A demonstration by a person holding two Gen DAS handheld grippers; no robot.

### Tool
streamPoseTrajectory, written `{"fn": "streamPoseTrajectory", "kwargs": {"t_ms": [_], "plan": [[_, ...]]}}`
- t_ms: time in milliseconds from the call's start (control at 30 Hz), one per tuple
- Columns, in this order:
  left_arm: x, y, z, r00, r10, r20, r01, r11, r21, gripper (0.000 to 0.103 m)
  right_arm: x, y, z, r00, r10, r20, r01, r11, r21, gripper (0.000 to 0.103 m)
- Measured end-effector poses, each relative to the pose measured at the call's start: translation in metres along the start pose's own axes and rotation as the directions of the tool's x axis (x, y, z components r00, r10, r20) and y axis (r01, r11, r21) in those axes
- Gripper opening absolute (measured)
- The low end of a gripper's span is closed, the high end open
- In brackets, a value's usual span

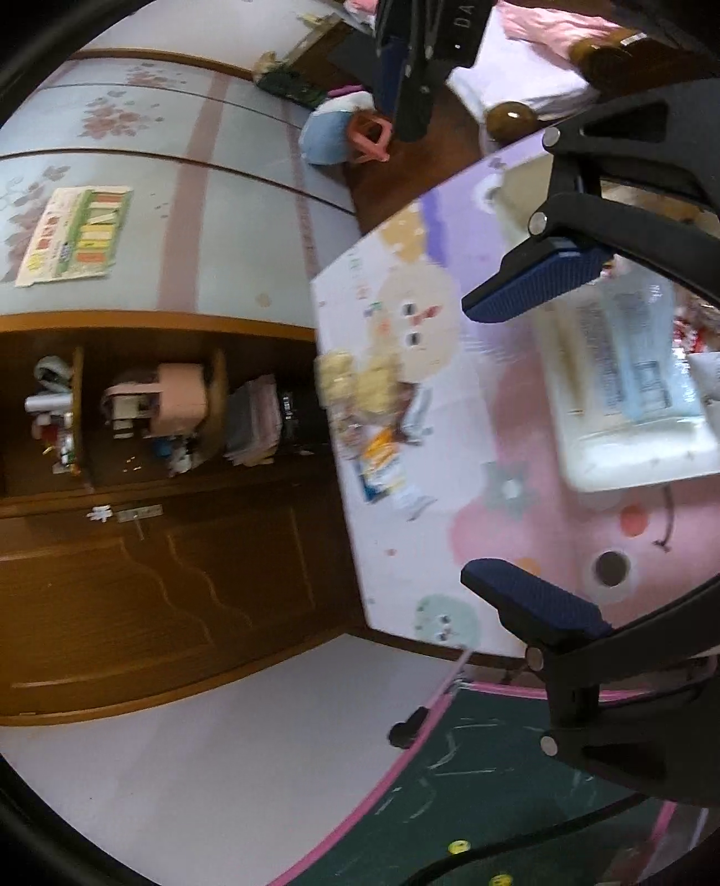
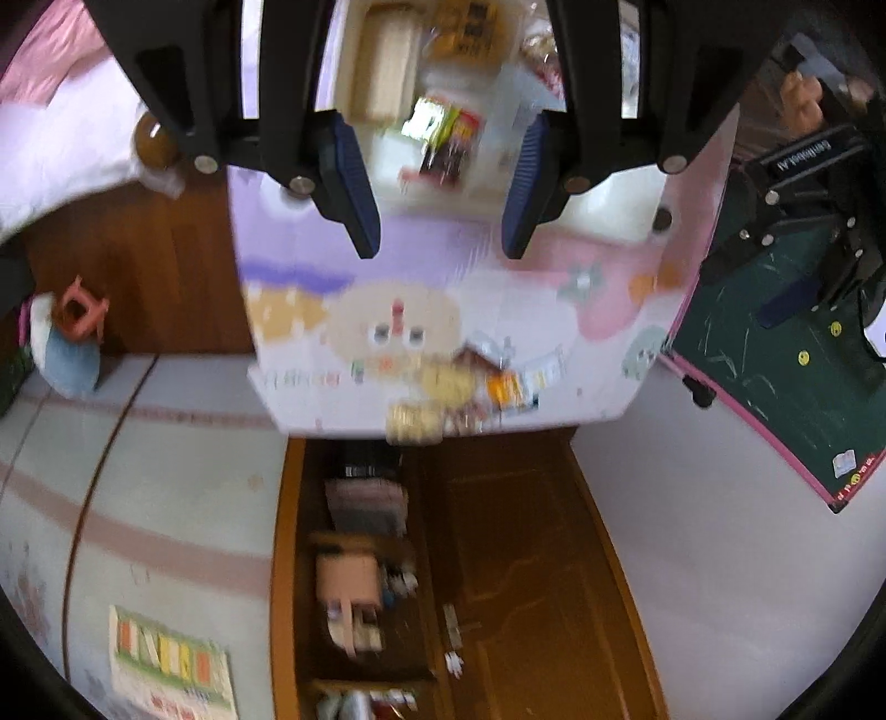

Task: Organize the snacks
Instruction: 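Move both tools back over the snack pile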

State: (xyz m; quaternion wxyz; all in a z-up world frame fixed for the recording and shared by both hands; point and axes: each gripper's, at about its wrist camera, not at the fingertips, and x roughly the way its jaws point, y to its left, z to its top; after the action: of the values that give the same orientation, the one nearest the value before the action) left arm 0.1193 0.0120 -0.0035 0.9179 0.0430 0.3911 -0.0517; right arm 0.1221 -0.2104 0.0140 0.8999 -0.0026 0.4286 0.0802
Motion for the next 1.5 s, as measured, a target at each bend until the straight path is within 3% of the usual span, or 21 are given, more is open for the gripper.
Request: {"fn": "streamPoseTrajectory", "kwargs": {"t_ms": [133, 333, 433, 500, 633, 767, 900, 1033, 1167, 1300, 1500], "plan": [[0.003, 0.013, 0.044, 0.999, 0.04, 0.024, -0.04, 0.999, 0.006, 0.087, -0.01, -0.002, 0.048, 0.995, -0.076, 0.062, 0.08, 0.996, -0.049, 0.049], [0.025, 0.034, 0.117, 0.996, 0.087, 0.014, -0.087, 0.996, -0.019, 0.087, -0.01, -0.015, 0.12, 0.99, -0.095, 0.101, 0.099, 0.994, -0.038, 0.05], [0.041, 0.039, 0.15, 0.992, 0.123, 0.017, -0.123, 0.992, -0.002, 0.087, -0.005, -0.015, 0.148, 0.99, -0.084, 0.112, 0.091, 0.994, -0.053, 0.057], [0.053, 0.041, 0.166, 0.99, 0.139, 0.012, -0.139, 0.99, 0.013, 0.087, 0.001, -0.014, 0.168, 0.988, -0.08, 0.132, 0.089, 0.994, -0.063, 0.067], [0.097, 0.041, 0.188, 0.988, 0.148, -0.044, -0.145, 0.987, 0.063, 0.087, 0.032, -0.011, 0.192, 0.988, -0.067, 0.137, 0.079, 0.994, -0.081, 0.073], [0.162, 0.034, 0.181, 0.973, 0.21, -0.099, -0.192, 0.968, 0.162, 0.087, 0.094, -0.005, 0.199, 0.998, -0.038, 0.057, 0.044, 0.993, -0.106, 0.073], [0.227, 0.043, 0.156, 0.96, 0.208, -0.188, -0.178, 0.97, 0.165, 0.087, 0.174, -0.002, 0.186, 0.999, -0.014, -0.042, 0.009, 0.993, -0.117, 0.073], [0.282, 0.049, 0.123, 0.943, 0.204, -0.264, -0.162, 0.972, 0.172, 0.087, 0.247, -0.002, 0.162, 0.987, 0.041, -0.158, -0.06, 0.991, -0.119, 0.073], [0.322, 0.049, 0.094, 0.936, 0.151, -0.318, -0.101, 0.98, 0.169, 0.087, 0.304, 0.0, 0.14, 0.967, 0.068, -0.244, -0.105, 0.984, -0.143, 0.073], [0.356, 0.046, 0.073, 0.919, 0.137, -0.37, -0.072, 0.98, 0.184, 0.087, 0.342, 0.004, 0.117, 0.948, 0.094, -0.304, -0.153, 0.972, -0.176, 0.073], [0.388, 0.048, 0.051, 0.902, 0.123, -0.414, -0.052, 0.983, 0.178, 0.087, 0.361, 0.011, 0.104, 0.945, 0.12, -0.304, -0.199, 0.949, -0.243, 0.073]]}}
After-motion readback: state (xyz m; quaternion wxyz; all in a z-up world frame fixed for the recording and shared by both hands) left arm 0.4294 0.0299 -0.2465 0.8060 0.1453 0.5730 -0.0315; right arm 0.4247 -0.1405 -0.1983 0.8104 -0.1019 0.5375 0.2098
